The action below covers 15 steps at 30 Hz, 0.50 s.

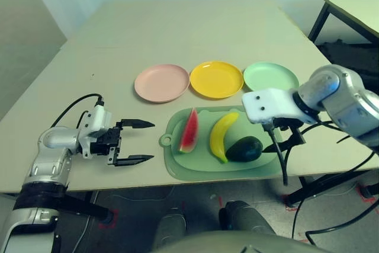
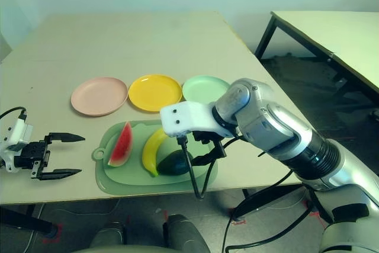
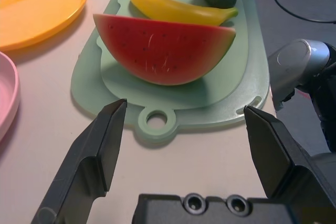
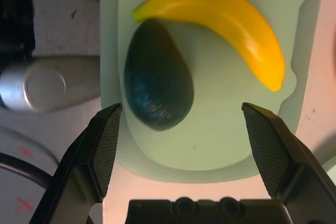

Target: Place the fruits into color-matched plates.

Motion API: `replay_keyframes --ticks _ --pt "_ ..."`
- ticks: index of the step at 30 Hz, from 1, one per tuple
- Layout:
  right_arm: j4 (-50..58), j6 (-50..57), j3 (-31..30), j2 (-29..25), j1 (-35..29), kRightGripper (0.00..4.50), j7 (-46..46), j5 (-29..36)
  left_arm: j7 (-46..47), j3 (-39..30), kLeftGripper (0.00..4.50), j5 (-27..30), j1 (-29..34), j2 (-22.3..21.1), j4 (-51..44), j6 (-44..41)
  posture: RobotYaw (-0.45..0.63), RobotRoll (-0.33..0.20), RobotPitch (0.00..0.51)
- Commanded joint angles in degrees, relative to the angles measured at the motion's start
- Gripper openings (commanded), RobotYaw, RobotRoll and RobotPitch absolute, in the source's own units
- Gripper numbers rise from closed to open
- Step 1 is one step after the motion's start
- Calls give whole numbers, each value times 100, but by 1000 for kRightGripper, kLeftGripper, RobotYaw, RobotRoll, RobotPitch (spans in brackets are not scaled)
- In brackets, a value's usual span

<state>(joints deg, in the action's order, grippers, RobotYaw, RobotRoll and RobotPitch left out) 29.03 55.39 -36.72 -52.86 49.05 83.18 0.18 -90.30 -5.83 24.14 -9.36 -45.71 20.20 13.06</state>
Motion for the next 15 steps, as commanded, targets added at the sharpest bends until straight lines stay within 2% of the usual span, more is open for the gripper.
replay_keyframes --ticks 1,15 --pt "236 295 -113 6 -11 4451 -162 80 -36 37 4500 -76 19 -31 73 63 -140 0 45" --pt "338 456 -564 70 -344 4451 -584 77 -84 8 4500 -88 34 -109 192 138 -134 0 48"
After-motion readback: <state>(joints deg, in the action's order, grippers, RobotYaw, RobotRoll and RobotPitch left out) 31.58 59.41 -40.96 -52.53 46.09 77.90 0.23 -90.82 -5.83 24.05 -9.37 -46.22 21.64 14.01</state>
